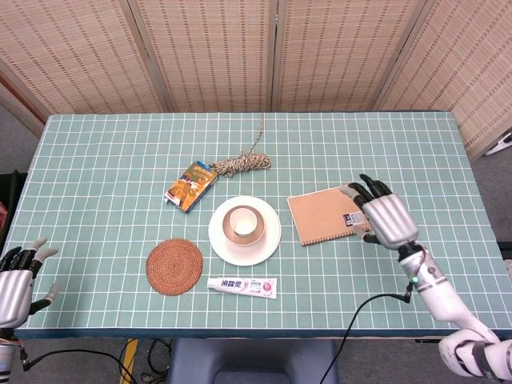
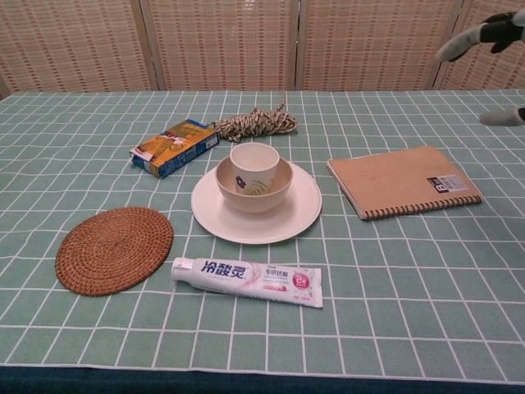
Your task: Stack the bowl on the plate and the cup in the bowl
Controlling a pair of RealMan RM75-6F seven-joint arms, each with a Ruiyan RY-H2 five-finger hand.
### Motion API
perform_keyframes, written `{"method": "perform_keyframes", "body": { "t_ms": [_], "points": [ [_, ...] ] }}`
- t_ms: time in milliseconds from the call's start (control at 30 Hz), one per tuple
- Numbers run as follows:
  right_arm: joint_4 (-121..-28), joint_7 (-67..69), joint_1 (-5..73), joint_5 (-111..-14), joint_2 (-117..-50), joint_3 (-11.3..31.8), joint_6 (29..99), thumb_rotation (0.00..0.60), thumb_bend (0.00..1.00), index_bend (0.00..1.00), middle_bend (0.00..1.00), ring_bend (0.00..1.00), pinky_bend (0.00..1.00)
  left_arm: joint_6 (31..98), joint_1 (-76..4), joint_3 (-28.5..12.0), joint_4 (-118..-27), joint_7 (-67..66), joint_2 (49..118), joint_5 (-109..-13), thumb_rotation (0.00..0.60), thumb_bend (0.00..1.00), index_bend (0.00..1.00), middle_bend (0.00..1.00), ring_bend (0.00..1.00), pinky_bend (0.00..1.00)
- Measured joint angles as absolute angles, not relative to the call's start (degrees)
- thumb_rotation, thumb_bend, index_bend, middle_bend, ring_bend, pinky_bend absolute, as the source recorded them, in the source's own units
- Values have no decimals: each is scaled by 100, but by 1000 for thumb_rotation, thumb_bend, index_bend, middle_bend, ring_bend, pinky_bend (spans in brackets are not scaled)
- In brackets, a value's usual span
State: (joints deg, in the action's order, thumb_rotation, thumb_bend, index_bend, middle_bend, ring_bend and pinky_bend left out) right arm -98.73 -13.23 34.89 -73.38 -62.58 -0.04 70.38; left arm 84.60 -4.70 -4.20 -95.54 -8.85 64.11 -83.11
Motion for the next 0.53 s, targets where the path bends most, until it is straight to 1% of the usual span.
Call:
{"method": "perform_keyframes", "body": {
  "t_ms": [133,233,433,533],
  "points": [
    [-10025,-1299,2640,-7644,-6011,-346,7894,600,272,166,171,48,151,8440,-523,-430,-9591,-949,6462,-8347,600,298,243,149,215,134],
    [-10118,-1258,2118,-7893,-5882,-549,8400,600,272,165,171,48,151,8437,-549,-424,-9629,-974,6504,-8376,600,297,243,149,215,133],
    [-10264,-1103,1299,-8280,-5689,-790,9186,600,272,166,171,48,151,8505,-540,-413,-9703,-1014,6524,-8396,600,298,243,149,215,130],
    [-10299,-1057,1007,-8433,-5606,-845,9411,600,272,166,171,48,151,8534,-532,-414,-9726,-1015,6521,-8396,600,297,243,149,215,130]
  ]
}}
